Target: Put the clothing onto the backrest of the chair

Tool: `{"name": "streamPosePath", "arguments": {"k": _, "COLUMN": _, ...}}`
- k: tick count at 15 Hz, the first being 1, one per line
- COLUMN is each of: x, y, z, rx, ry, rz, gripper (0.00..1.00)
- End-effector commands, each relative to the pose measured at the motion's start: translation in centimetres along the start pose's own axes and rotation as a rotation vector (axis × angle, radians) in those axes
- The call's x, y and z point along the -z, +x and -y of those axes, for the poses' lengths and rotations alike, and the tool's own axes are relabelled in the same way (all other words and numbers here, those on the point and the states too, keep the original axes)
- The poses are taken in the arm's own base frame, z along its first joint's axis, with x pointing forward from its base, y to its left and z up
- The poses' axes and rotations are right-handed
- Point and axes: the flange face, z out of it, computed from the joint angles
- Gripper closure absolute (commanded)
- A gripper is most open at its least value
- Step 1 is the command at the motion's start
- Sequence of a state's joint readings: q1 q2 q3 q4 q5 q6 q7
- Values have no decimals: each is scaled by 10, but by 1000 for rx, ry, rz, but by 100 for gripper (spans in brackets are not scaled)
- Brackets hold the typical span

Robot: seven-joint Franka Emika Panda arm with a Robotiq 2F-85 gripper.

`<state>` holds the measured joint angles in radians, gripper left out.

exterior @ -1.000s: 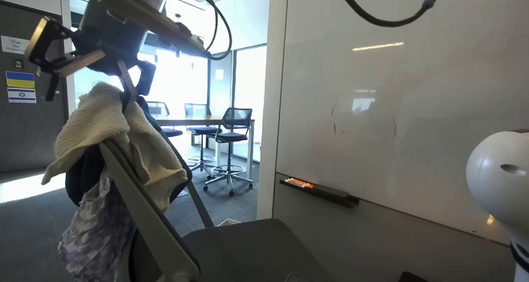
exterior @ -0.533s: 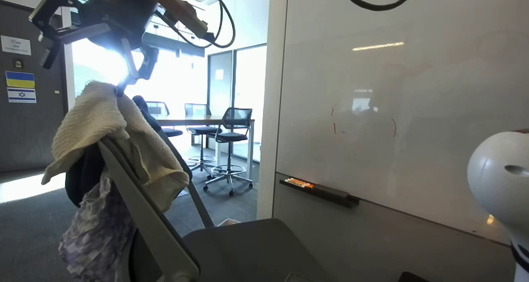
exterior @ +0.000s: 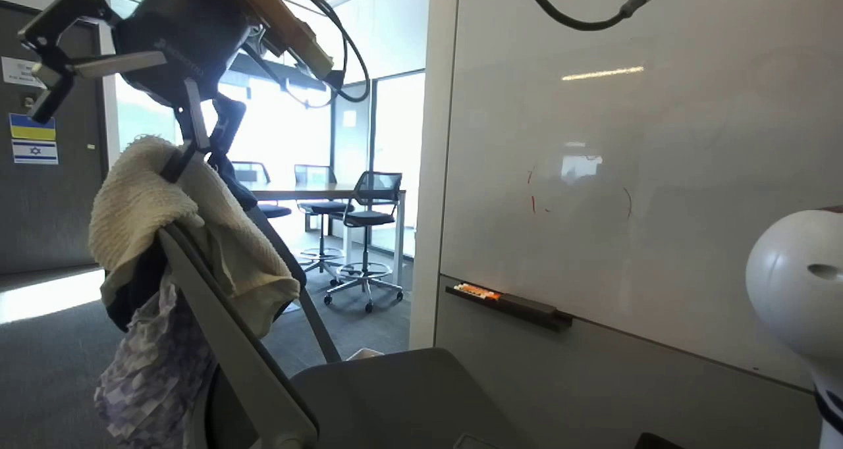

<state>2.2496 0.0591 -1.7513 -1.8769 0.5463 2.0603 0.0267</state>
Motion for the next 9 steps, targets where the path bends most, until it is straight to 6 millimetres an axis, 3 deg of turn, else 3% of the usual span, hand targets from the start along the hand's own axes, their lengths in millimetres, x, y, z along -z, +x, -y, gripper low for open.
{"name": "streamPosePath", "arguments": {"k": 1, "x": -37, "y": -16, "z": -2, "rx": 15, "ry": 45, "rz": 81, "gripper": 0}}
{"name": "streamPosePath", "arguments": {"k": 3, "x": -53, "y": -25, "z": -4, "rx": 18, "ry": 35, "rz": 109, "gripper": 0}}
{"name": "streamPosePath", "arguments": {"k": 5, "x": -57, "y": -27, "z": -1, "rx": 30, "ry": 4, "rz": 92, "gripper": 0}}
{"name": "streamPosePath", "arguments": {"k": 9, "x": -19, "y": -9, "z": 24, "rx": 38, "ry": -7, "rz": -12, "gripper": 0}}
